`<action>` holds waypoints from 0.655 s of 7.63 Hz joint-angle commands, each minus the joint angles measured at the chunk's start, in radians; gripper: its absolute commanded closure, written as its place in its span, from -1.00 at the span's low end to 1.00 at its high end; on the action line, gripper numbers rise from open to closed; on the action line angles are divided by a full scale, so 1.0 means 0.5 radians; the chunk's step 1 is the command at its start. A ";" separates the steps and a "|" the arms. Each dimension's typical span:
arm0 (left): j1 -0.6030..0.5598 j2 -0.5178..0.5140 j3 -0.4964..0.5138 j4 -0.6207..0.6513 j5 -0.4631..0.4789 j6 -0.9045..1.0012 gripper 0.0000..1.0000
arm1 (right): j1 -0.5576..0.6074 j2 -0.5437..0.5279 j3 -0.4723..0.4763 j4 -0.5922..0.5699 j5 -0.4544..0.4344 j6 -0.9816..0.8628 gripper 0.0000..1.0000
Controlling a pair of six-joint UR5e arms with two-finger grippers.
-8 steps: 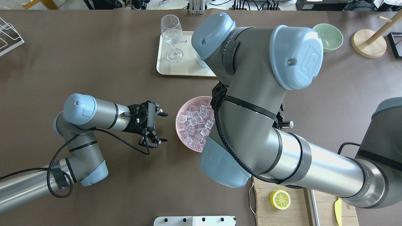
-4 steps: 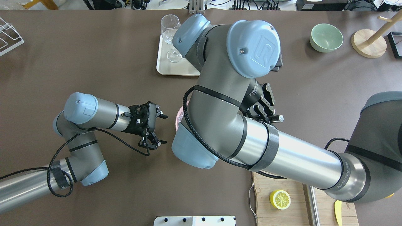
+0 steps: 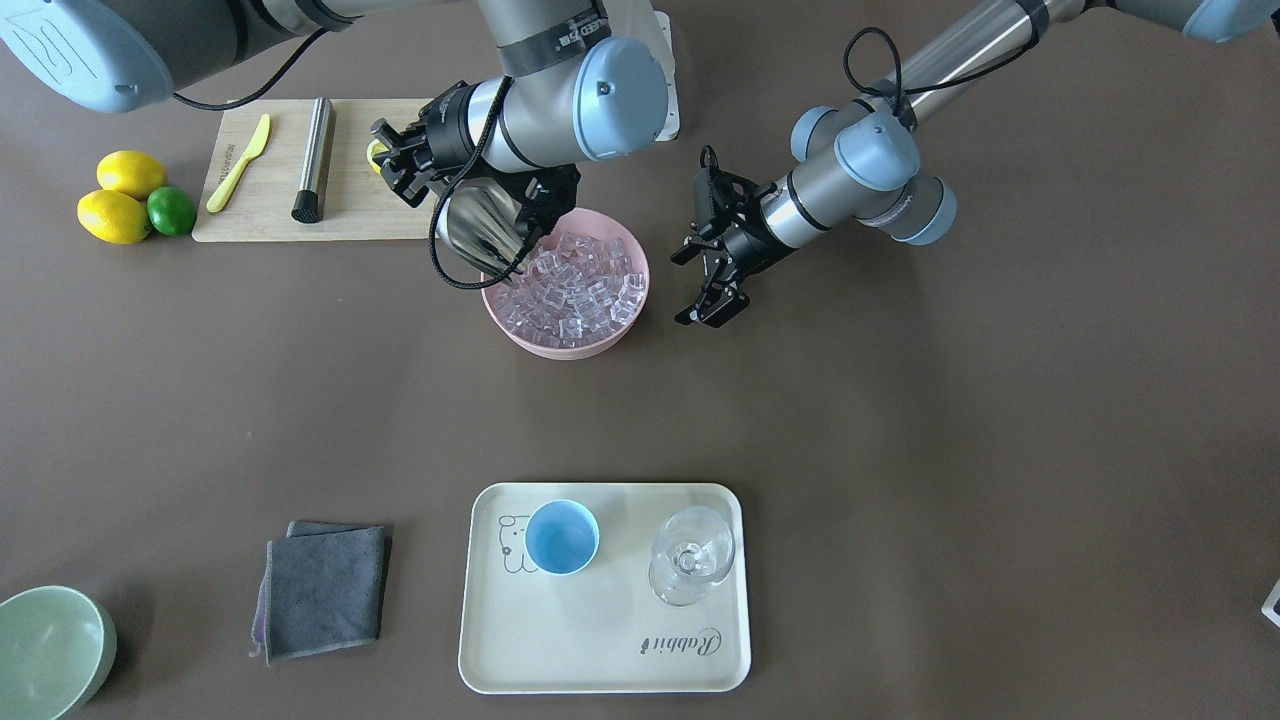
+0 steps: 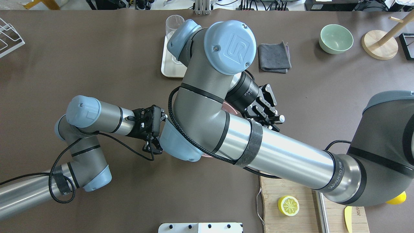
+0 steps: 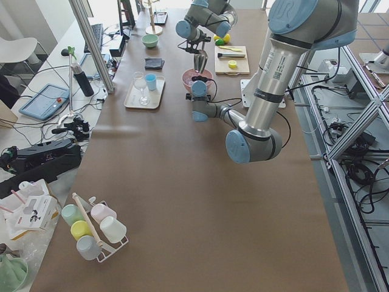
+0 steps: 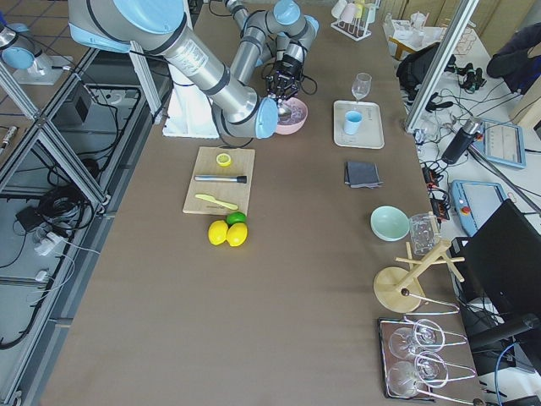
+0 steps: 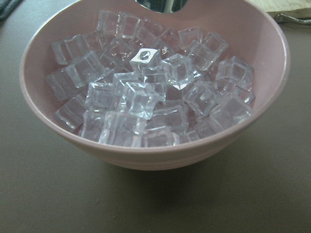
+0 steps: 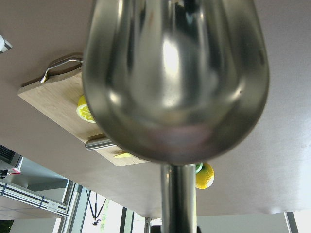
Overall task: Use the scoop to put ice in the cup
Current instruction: 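Swing the scoop over the pink bowl and tilt it downward with the right gripper, then lower the scoop into the ice cubes with the right gripper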
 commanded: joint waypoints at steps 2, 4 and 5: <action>0.000 0.000 0.003 -0.003 0.008 0.000 -0.96 | -0.061 -0.001 -0.082 0.051 -0.010 0.037 1.00; 0.000 0.006 0.003 -0.003 0.011 0.003 -0.96 | -0.088 -0.004 -0.085 0.085 -0.007 0.083 1.00; 0.000 0.009 0.003 -0.003 0.014 0.003 -0.96 | -0.101 -0.004 -0.128 0.125 -0.007 0.090 1.00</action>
